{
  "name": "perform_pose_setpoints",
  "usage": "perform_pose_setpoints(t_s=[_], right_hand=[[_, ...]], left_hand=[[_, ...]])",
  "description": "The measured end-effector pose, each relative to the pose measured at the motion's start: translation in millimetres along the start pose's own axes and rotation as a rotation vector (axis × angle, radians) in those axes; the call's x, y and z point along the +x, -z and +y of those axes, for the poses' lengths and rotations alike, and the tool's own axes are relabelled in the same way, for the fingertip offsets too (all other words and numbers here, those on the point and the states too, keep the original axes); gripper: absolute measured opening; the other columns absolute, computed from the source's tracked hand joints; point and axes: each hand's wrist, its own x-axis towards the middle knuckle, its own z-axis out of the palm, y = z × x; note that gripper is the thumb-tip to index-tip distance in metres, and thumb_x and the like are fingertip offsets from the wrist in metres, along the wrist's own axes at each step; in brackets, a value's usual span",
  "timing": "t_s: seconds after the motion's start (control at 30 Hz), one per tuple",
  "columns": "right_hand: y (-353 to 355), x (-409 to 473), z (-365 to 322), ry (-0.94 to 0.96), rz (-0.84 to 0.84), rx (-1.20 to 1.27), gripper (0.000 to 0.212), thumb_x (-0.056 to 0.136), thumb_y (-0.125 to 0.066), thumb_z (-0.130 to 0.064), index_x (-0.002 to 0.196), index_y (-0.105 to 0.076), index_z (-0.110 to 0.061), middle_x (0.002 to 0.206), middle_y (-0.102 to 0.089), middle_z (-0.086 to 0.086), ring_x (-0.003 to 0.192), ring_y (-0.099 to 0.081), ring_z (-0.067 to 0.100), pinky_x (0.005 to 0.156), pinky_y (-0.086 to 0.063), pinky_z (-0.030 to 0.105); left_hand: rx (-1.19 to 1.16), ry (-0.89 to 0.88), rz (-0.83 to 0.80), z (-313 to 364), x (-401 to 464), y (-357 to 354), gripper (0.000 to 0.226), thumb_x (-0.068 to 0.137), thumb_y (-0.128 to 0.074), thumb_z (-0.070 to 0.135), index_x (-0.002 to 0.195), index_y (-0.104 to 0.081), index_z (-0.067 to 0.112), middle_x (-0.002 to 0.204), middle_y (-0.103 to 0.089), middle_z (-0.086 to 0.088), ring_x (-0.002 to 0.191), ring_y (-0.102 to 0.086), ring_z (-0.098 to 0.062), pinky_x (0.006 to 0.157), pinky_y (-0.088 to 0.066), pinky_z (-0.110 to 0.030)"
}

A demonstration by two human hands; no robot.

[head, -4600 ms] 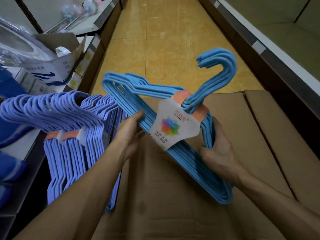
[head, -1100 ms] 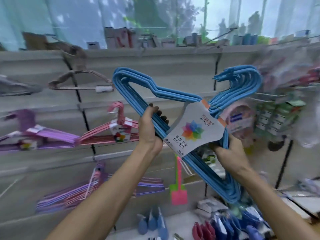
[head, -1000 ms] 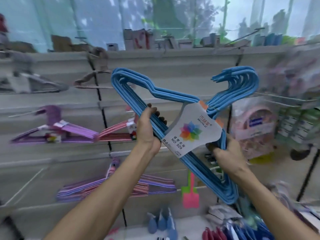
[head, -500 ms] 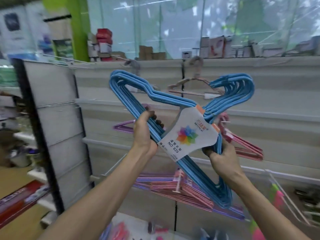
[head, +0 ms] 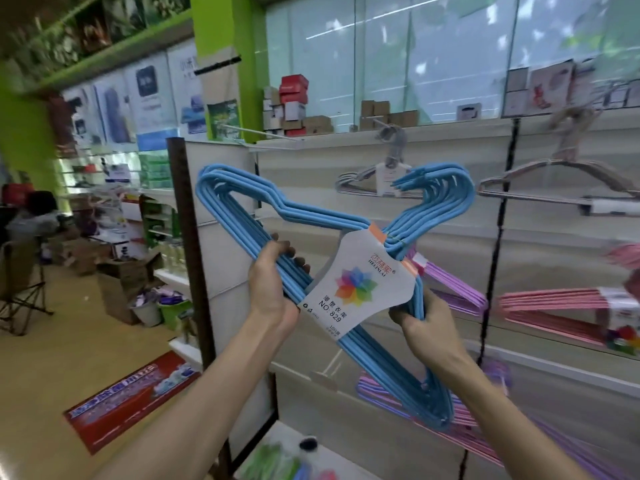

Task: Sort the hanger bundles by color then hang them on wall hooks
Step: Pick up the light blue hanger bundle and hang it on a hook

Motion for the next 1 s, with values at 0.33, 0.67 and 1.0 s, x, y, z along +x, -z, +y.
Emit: perform_pose_setpoints(t_s=[0.33,0.67,1.0], right_hand=[[-94.5,71.7,14.1,0.009,-0.103,-0.056,0.036,0.089,-0.058,0.006,0.099,-0.054,-0.028,0.074,-0.056,0.0,0.062,-0.048,0.012,0.051,-0.043,0.017],[-177.8,185.5,26.4,0.048,-0.069,-0.078,0.036,0.089,-0.06,0.002,0.094,-0.054,-0.033,0.077,-0.06,0.002,0.071,-0.057,0.023,0.066,-0.052,0.031],[-227.5,306.2,25.1,0.085,-0.024,-0.16,0.039,0.088,-0.057,0.004,0.09,-0.055,-0.035,0.089,-0.066,-0.007,0.081,-0.062,0.015,0.063,-0.049,0.024]], left_hand=[[0.04,-0.03,0.085,41.9,71.3,56.7,0.007,0.089,-0.059,0.016,0.082,-0.06,0.019,0.077,-0.061,-0.003,0.084,-0.06,-0.021,0.084,-0.047,-0.039],[0.08,-0.057,0.08,65.6,203.1,85.6,0.015,0.093,-0.057,0.015,0.077,-0.055,0.015,0.077,-0.063,-0.004,0.081,-0.062,-0.022,0.075,-0.049,-0.037],[0.13,-0.066,0.106,88.8,337.3,90.7,0.019,0.092,-0.061,0.011,0.111,-0.057,0.008,0.096,-0.067,-0.007,0.102,-0.068,-0.024,0.076,-0.057,-0.04]])
